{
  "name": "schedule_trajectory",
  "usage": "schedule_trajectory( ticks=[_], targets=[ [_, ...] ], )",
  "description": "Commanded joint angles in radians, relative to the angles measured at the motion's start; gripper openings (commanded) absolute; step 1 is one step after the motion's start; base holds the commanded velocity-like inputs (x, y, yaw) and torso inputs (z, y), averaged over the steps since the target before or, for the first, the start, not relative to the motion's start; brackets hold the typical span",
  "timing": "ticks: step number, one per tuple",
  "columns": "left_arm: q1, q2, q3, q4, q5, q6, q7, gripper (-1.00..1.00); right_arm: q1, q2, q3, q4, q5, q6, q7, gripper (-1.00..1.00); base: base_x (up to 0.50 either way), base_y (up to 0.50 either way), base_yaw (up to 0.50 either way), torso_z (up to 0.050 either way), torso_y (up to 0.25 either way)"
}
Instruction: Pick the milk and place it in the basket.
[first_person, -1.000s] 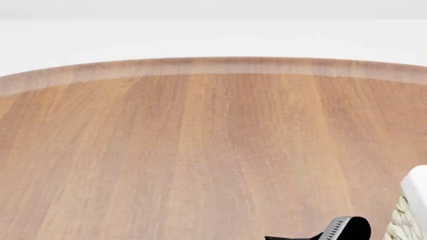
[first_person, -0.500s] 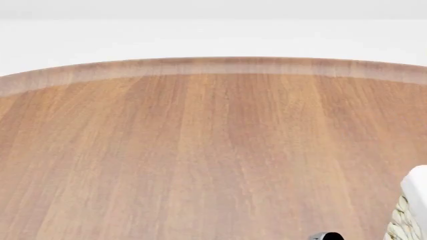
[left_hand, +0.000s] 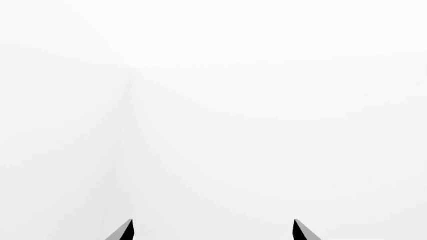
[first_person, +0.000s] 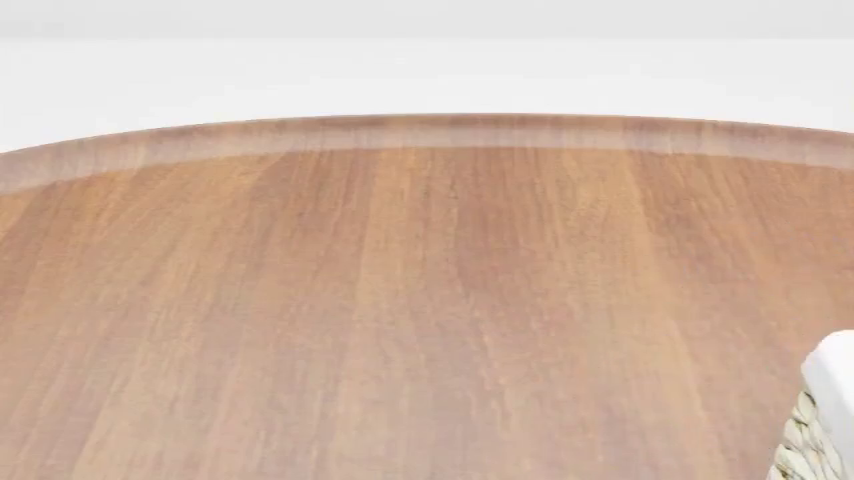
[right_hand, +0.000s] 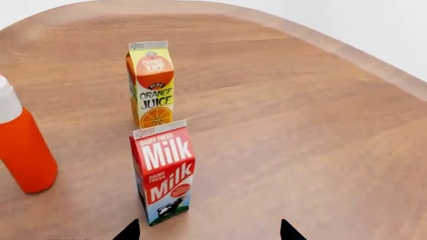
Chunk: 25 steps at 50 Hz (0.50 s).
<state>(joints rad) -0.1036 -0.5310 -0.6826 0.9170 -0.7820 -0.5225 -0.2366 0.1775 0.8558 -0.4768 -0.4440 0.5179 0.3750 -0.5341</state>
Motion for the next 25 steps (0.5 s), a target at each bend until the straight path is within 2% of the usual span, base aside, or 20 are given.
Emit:
schedule_trajectory(
  ticks=[1,17,25],
  targets=[
    [0.003,0.016,-0.019,-0.003,0.024,0.009,0.019,1.00,0.031,-0.039,-0.022,0.002,-0.045,0.009,-0.049,1.00,0.00,0.00,0.00,0.000,0.000],
    [0.011,0.017,-0.016,-0.005,0.027,0.017,0.019,1.00,0.100,-0.081,-0.046,0.001,-0.053,0.020,-0.070,1.00,0.00,0.00,0.00,0.000,0.000],
    [0.018,0.017,-0.020,-0.006,0.027,0.023,0.020,1.00,0.063,-0.066,-0.007,-0.035,-0.030,-0.042,-0.059,1.00,0.00,0.00,0.00,0.000,0.000]
  ],
)
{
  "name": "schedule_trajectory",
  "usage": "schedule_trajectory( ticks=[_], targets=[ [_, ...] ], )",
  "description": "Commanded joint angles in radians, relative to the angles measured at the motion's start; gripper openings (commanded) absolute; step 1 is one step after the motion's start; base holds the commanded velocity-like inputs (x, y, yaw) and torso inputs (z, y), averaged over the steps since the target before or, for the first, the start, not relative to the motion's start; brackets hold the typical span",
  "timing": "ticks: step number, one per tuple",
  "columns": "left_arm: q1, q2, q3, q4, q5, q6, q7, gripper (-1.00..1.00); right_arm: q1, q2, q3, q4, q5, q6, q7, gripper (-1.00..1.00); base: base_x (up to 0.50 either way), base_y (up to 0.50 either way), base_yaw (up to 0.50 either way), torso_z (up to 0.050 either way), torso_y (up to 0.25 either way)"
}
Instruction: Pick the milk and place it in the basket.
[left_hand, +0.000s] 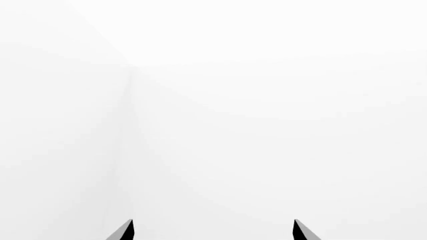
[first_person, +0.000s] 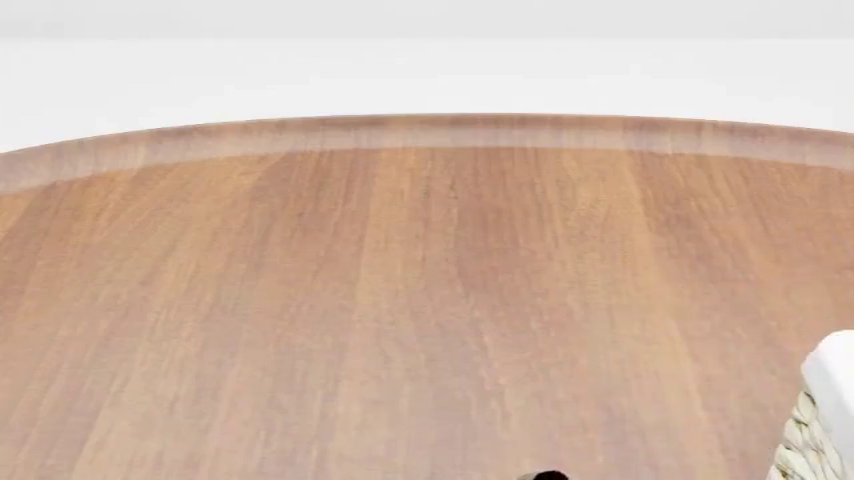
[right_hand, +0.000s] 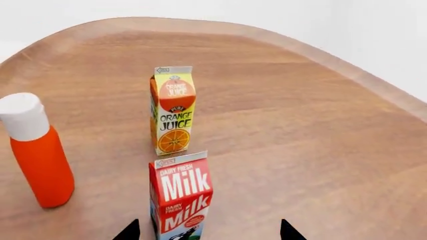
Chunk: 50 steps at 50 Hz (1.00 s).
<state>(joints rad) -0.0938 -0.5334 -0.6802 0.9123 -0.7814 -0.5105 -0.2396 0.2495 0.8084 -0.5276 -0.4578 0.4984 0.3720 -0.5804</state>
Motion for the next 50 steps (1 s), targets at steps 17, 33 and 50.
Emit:
schedule_trajectory(
  ticks=[17,33,50],
  targets=[
    [0.013,0.017,-0.015,-0.003,0.028,0.017,0.020,1.00,-0.077,0.041,0.051,-0.069,-0.029,-0.082,-0.008,1.00,0.00,0.00,0.00,0.000,0.000],
    [0.017,0.013,-0.015,-0.004,0.023,0.022,0.016,1.00,-0.074,0.037,0.045,-0.062,-0.034,-0.082,-0.005,1.00,0.00,0.00,0.00,0.000,0.000],
    [0.025,0.016,-0.009,-0.012,0.031,0.034,0.018,1.00,0.070,-0.078,-0.036,0.123,-0.018,-0.067,-0.154,1.00,0.00,0.00,0.00,0.000,0.000]
  ],
)
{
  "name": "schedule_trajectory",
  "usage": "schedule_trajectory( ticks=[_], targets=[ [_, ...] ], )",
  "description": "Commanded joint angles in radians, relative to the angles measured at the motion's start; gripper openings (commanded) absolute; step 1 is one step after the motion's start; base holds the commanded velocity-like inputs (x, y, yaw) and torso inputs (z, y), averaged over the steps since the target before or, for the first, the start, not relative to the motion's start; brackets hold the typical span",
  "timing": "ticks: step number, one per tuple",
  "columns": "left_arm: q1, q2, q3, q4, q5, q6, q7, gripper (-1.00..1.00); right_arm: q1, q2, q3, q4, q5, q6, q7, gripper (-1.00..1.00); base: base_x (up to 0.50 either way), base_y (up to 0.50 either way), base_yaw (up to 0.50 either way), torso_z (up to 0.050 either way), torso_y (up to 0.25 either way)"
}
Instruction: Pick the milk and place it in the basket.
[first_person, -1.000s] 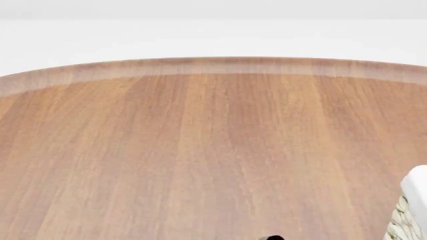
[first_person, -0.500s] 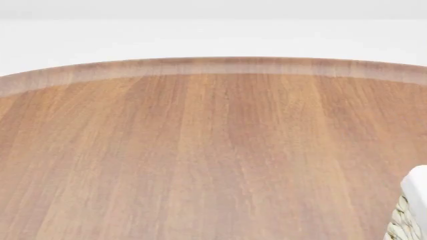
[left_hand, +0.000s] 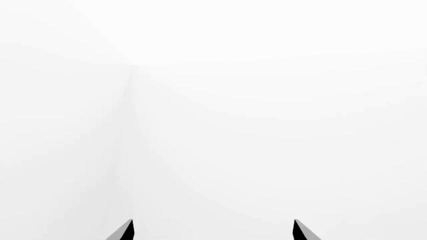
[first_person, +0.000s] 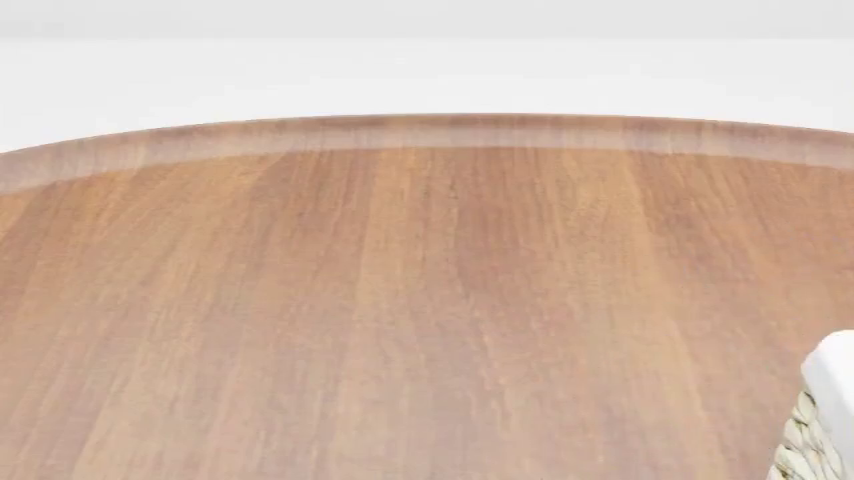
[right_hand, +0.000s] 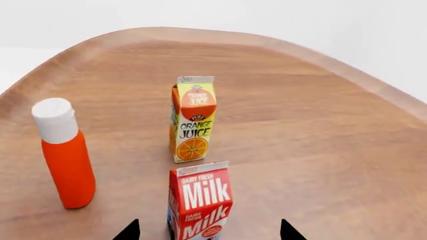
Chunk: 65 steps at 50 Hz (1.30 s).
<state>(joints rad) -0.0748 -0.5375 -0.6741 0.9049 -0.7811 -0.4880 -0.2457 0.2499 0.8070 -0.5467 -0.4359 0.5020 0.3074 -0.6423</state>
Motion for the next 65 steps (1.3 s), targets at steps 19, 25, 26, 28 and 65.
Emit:
schedule_trajectory(
  ticks=[19,25,26,28,65],
  targets=[
    [0.013,0.020,-0.009,-0.011,0.037,0.022,0.025,1.00,0.171,-0.177,-0.081,0.289,-0.044,-0.038,-0.208,1.00,0.00,0.00,0.00,0.000,0.000],
    [0.016,0.020,-0.010,-0.012,0.038,0.025,0.025,1.00,0.197,-0.206,-0.100,0.351,-0.055,-0.052,-0.240,1.00,0.00,0.00,0.00,0.000,0.000],
    [0.017,0.020,-0.010,-0.013,0.038,0.026,0.025,1.00,0.201,-0.210,-0.101,0.358,-0.054,-0.055,-0.245,1.00,0.00,0.00,0.00,0.000,0.000],
    [0.019,0.021,-0.012,-0.012,0.038,0.027,0.025,1.00,0.212,-0.223,-0.108,0.385,-0.056,-0.058,-0.258,1.00,0.00,0.00,0.00,0.000,0.000],
    [0.031,0.015,-0.018,-0.016,0.029,0.039,0.019,1.00,0.320,-0.374,-0.188,0.721,-0.092,-0.152,-0.409,1.00,0.00,0.00,0.00,0.000,0.000]
  ],
)
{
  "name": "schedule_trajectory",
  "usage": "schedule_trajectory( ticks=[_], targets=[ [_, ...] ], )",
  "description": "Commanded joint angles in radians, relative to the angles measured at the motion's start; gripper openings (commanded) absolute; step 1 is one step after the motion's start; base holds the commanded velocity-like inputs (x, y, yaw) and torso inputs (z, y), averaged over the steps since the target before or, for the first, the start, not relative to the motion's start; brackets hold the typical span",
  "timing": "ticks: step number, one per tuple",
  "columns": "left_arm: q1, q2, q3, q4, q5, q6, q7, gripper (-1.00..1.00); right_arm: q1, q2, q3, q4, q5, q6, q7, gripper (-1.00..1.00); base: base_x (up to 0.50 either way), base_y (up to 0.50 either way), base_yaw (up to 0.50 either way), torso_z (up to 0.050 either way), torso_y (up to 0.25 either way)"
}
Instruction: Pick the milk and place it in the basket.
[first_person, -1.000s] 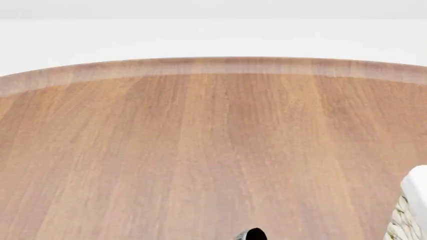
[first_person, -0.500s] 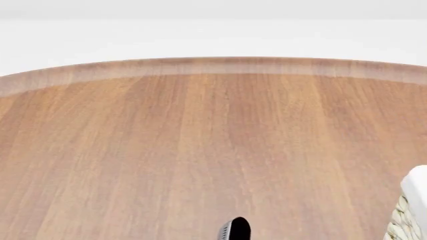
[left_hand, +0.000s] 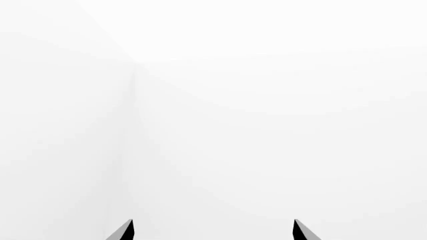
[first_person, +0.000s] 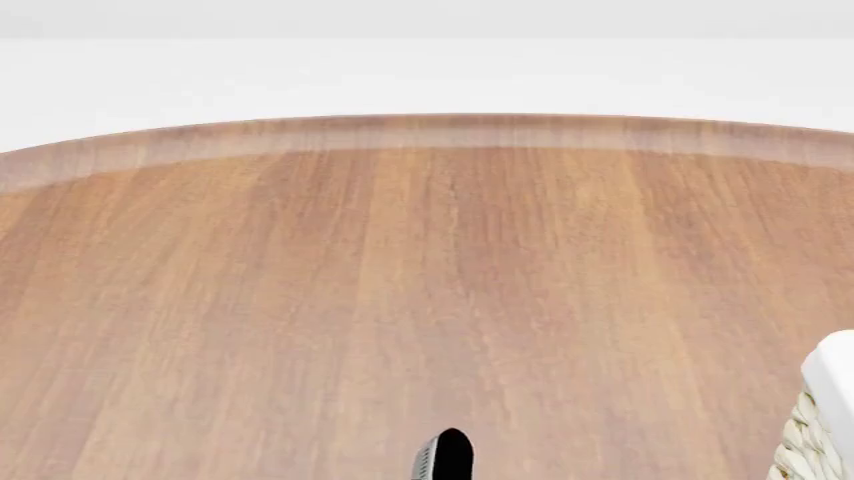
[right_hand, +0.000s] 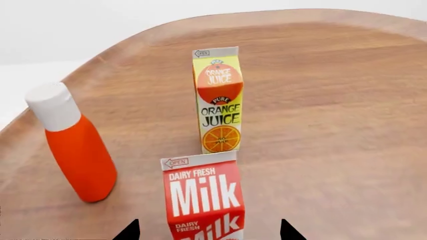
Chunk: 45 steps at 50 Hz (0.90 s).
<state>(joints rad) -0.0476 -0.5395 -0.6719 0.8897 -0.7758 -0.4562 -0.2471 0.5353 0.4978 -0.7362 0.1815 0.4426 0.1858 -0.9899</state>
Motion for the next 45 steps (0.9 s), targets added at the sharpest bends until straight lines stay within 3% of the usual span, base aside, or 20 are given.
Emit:
schedule_trajectory(
  ticks=[1,45],
  targets=[
    [0.004,0.017,-0.020,-0.001,0.024,0.008,0.021,1.00,0.040,-0.074,-0.001,0.120,-0.034,-0.037,-0.070,1.00,0.00,0.00,0.00,0.000,0.000],
    [0.021,0.017,-0.018,-0.006,0.026,0.027,0.020,1.00,0.139,-0.288,-0.091,0.579,-0.071,-0.239,-0.271,1.00,0.00,0.00,0.00,0.000,0.000]
  ],
)
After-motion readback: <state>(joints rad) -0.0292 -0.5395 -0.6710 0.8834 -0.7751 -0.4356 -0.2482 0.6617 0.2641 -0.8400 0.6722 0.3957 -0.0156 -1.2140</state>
